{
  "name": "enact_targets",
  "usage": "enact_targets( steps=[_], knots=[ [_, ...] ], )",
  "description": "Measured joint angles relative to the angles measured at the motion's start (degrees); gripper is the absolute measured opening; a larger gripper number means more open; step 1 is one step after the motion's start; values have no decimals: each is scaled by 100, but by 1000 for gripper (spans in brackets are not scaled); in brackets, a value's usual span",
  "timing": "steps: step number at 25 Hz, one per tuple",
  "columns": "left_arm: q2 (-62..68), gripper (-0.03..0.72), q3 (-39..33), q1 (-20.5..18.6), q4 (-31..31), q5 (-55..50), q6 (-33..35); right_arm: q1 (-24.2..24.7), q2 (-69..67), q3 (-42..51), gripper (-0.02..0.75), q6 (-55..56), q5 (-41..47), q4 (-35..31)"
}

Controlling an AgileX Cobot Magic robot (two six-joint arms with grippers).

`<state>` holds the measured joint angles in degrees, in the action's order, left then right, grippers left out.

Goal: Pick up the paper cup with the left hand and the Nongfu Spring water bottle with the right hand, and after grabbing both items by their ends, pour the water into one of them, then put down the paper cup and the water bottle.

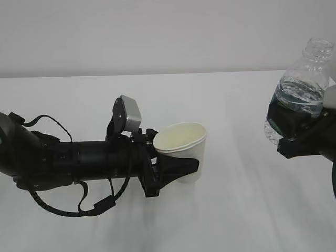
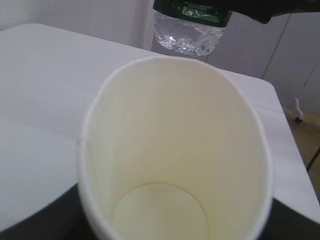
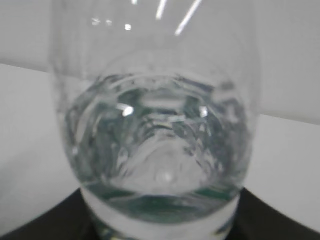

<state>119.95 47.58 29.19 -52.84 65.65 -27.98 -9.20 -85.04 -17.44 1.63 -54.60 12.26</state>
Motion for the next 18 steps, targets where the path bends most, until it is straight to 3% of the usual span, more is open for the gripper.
enact_targets(
  steps=[8, 18],
  knots=[
    [0, 430, 384, 304, -216, -11, -545, 0, 702, 8, 351, 219, 861, -182],
    [0, 429, 514, 326, -696, -239, -1019, 0, 889, -126, 351, 237, 1984, -413]
  ],
)
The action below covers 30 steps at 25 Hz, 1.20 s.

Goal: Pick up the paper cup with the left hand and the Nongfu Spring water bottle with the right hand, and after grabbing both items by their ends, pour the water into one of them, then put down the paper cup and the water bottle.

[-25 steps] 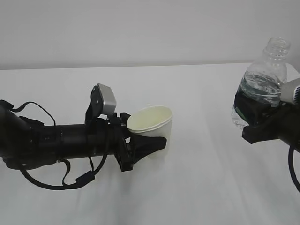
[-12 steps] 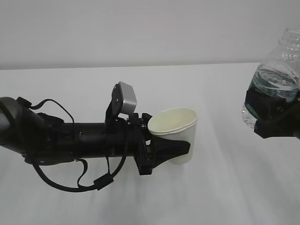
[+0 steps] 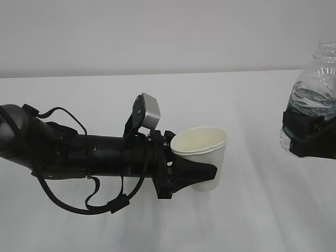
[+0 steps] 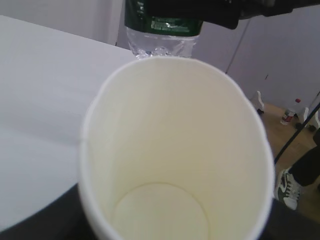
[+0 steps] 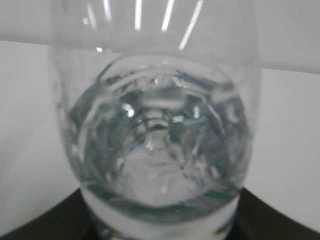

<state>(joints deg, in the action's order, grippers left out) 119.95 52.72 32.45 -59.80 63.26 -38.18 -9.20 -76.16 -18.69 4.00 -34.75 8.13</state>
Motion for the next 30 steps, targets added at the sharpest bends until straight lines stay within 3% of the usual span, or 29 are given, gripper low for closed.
enact_targets(
  steps=[30],
  knots=[
    [0, 429, 0, 12, -280, -264, -164, 0, 0, -73, 351, -2479, 473, -14]
  ],
)
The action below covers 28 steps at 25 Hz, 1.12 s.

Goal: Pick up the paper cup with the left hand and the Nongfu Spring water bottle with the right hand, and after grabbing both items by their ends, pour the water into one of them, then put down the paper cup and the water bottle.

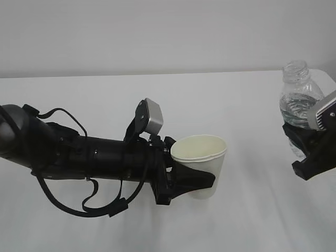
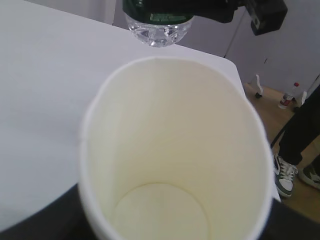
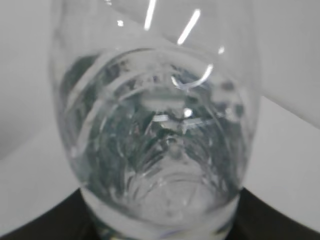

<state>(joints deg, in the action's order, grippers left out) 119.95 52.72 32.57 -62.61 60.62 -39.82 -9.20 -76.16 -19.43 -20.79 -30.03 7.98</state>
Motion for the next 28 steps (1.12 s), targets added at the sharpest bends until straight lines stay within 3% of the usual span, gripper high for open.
enact_targets(
  steps=[19, 28],
  knots=[
    [13, 429, 813, 23, -777, -660, 0, 0, 0, 0, 351, -1341, 212, -9],
    [40, 429, 911, 331, -880, -821, 0, 0, 0, 0, 351, -2013, 224, -22]
  ],
)
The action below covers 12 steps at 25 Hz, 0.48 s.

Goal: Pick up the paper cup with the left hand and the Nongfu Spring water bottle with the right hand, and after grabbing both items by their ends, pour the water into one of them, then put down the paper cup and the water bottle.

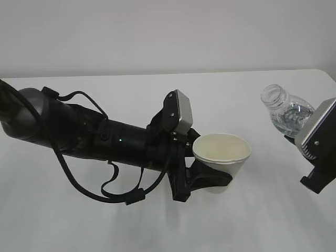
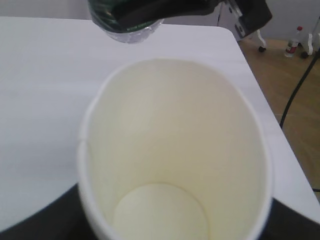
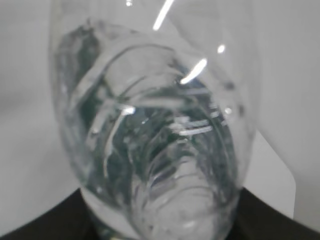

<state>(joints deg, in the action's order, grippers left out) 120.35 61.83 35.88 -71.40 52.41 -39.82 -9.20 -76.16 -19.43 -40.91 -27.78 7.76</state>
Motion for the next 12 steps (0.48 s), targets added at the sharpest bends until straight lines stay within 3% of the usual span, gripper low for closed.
enact_targets(
  steps=[12],
  knots=[
    [0, 429, 108, 62, 103, -72, 0, 0, 0, 0, 351, -984, 0, -320]
  ],
)
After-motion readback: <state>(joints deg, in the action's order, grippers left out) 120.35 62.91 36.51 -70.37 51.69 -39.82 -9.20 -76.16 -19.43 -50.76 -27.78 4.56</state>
